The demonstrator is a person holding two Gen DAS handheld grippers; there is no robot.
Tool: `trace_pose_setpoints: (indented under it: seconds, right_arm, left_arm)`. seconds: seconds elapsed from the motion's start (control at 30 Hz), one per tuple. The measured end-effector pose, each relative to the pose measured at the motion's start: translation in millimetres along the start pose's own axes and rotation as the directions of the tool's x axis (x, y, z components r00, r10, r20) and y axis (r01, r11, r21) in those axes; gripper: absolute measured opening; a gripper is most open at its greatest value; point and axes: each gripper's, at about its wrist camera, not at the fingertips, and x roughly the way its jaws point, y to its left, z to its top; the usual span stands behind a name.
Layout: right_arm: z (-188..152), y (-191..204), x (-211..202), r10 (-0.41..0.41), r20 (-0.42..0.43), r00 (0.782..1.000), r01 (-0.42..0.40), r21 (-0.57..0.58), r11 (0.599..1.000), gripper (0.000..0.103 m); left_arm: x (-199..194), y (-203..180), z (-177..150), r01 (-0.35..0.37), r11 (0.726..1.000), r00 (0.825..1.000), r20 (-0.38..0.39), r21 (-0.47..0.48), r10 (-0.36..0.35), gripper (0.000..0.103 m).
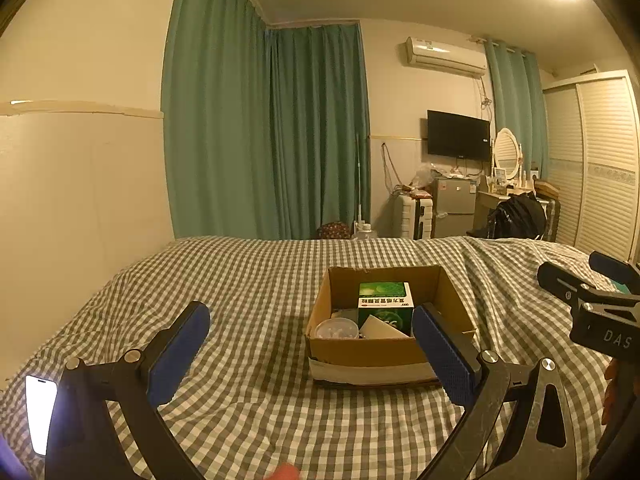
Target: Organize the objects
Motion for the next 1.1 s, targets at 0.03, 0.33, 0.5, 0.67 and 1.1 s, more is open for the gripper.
trace_pose_setpoints:
  seconds: [0.03,0.33,0.5,0.67,1.1]
  right_arm:
    - [-0.3,0.9,0.4,0.000,-0.002,1.000,0.000,-0.002,1.000,0.103]
    - [-1.9,6.3,1.0,0.006,-0.004,1.000,-0.006,-0.016,1.000,0.103]
    - [-1.9,4.4,1.6,0.004,-0.005,1.000,-0.004,-0.007,1.000,0.103]
    - [-2.3,2.1,3.7,0.002,-0.013,1.000,-0.002,-0.001,1.000,0.103]
    - [-2.9,4.7,8.7,0.004,-0.027,1.000,-0.005,-0.004,1.000,0.103]
  left_arm:
    - [0.6,0.6,-0.1,-0.001,1.000,1.000,-0.005,-0.004,0.001,0.103]
    - [-0.2,0.1,-0.9,-0.006,1.000,1.000,-0.005,-0.005,0.006,0.103]
    - [1.0,0.7,-2.0,-0.009,1.000,1.000,-0.013,-0.007,0.009,0.103]
    - [1.2,-0.4,-1.9,-0.004,1.000,1.000,-0.013,-0.002,0.004,0.103]
    - [4.8,0.1,-1.5,-0.004,1.000,1.000,-0.025,0.003,0.004,0.103]
